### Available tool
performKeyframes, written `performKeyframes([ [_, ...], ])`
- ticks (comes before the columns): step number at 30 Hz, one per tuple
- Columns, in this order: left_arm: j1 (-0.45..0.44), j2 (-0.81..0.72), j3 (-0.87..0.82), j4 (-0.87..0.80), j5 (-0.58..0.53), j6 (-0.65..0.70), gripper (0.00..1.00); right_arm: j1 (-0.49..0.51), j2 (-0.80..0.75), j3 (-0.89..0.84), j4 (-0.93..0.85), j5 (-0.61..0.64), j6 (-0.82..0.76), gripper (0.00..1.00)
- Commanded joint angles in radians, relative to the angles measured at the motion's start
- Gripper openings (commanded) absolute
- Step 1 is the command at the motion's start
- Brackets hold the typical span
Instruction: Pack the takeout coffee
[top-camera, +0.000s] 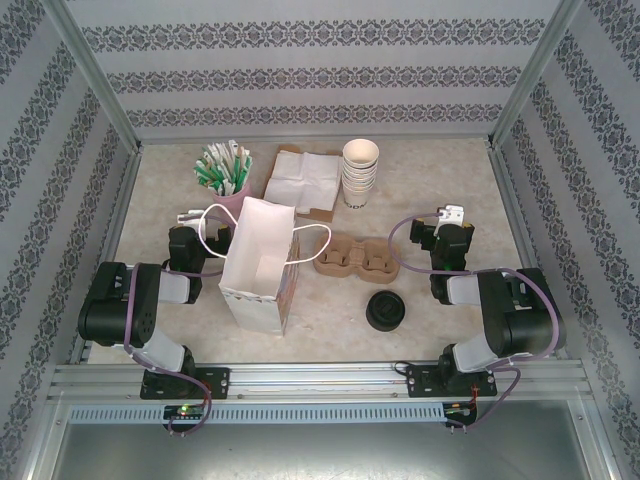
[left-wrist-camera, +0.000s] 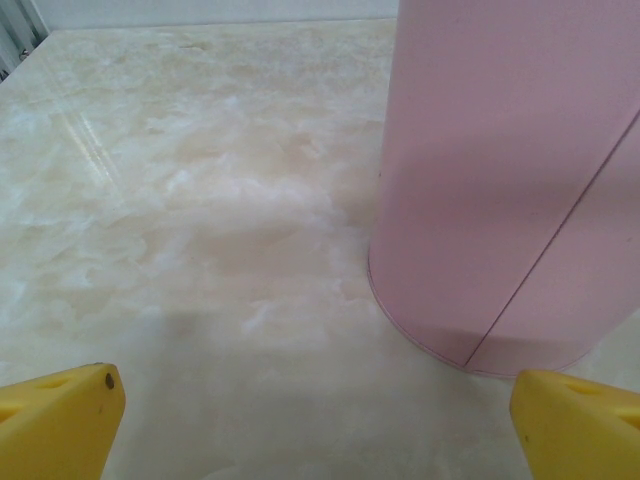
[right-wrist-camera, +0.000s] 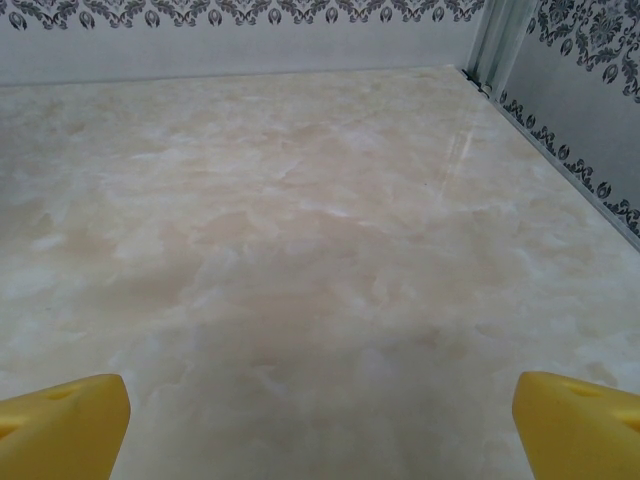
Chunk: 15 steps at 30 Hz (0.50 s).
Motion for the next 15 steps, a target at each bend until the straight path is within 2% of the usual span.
performKeyframes([
  [1, -0.014, 0.003, 0.004, 0.076, 0.020, 0.018, 1.00, 0.006, -0.026, 0.019, 0.011, 0.000, -0.024, 0.98],
  [2, -0.014, -0.015, -0.009, 0.086, 0.032, 0.023, 1.00, 0.009, -0.044, 0.010, 0.023, -0.027, -0.044, 0.98],
  [4, -0.016, -0.086, -0.043, 0.086, 0.020, 0.021, 1.00, 0.053, -0.109, 0.015, -0.022, 0.067, -0.066, 0.98],
  [6, -0.015, -0.205, -0.056, -0.009, -0.026, -0.007, 1.00, 0.078, -0.232, 0.074, -0.269, 0.121, -0.048, 0.98],
  [9, -0.015, -0.410, -0.033, -0.240, -0.085, -0.061, 1.00, 0.056, -0.380, 0.184, -0.645, 0.171, 0.109, 0.98],
  [12, -0.014, -0.618, -0.030, -0.422, -0.146, -0.204, 1.00, -0.011, -0.489, 0.268, -0.935, 0.060, 0.275, 0.98],
  [14, -0.014, -0.741, -0.040, -0.559, -0.175, -0.332, 1.00, -0.050, -0.545, 0.278, -1.009, -0.013, 0.365, 0.98],
  [15, -0.014, -0.786, -0.062, -0.559, -0.177, -0.372, 1.00, -0.074, -0.566, 0.284, -1.030, -0.063, 0.392, 0.98],
])
